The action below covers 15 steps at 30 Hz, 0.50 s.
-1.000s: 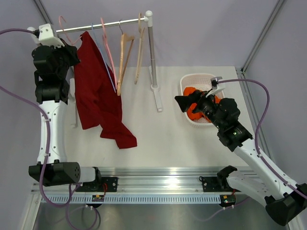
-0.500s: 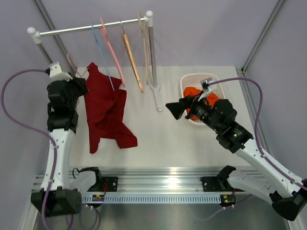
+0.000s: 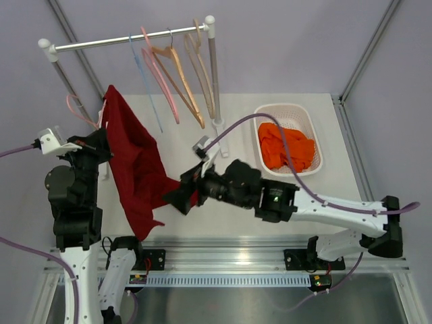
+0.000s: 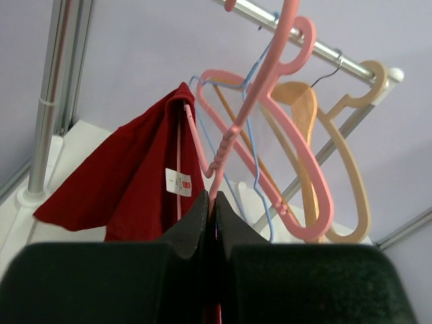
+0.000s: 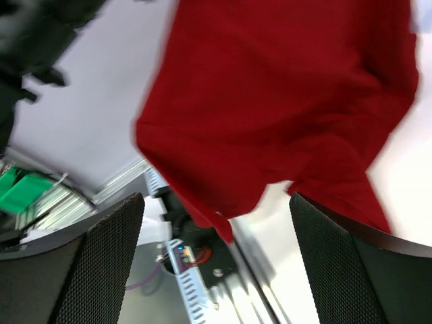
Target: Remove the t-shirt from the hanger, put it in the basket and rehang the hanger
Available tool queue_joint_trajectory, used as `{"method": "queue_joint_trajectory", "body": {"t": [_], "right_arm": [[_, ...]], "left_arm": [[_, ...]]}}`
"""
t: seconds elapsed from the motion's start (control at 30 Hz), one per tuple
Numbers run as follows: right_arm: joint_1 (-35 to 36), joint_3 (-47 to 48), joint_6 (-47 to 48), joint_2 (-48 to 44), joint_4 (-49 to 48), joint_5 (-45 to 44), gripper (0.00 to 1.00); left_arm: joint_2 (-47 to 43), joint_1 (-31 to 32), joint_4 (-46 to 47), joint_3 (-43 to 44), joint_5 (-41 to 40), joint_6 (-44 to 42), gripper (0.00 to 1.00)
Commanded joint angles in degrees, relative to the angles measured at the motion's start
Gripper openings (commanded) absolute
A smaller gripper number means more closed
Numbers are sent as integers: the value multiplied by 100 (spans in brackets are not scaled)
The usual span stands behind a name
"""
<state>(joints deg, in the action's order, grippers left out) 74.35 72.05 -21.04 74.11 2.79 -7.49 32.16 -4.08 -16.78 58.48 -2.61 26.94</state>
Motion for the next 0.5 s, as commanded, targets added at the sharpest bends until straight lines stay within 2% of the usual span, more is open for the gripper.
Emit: {"method": "queue_joint_trajectory", "body": {"t": [0.0, 0.07, 0.23, 0.47], "right_arm": [[580, 738, 381, 524, -173, -297, 98], [861, 924, 381, 990, -173, -315, 100], [994, 1434, 390, 1816, -121, -8, 99], [1117, 1874, 443, 2266, 81, 309, 95]], "left_arm": [[-34, 21, -106, 76, -2, 302, 0], [-52, 21, -229, 137, -29, 408, 0], [-43, 47, -501, 366, 50, 611, 0], [-140, 126, -625, 393, -99, 558, 0]]}}
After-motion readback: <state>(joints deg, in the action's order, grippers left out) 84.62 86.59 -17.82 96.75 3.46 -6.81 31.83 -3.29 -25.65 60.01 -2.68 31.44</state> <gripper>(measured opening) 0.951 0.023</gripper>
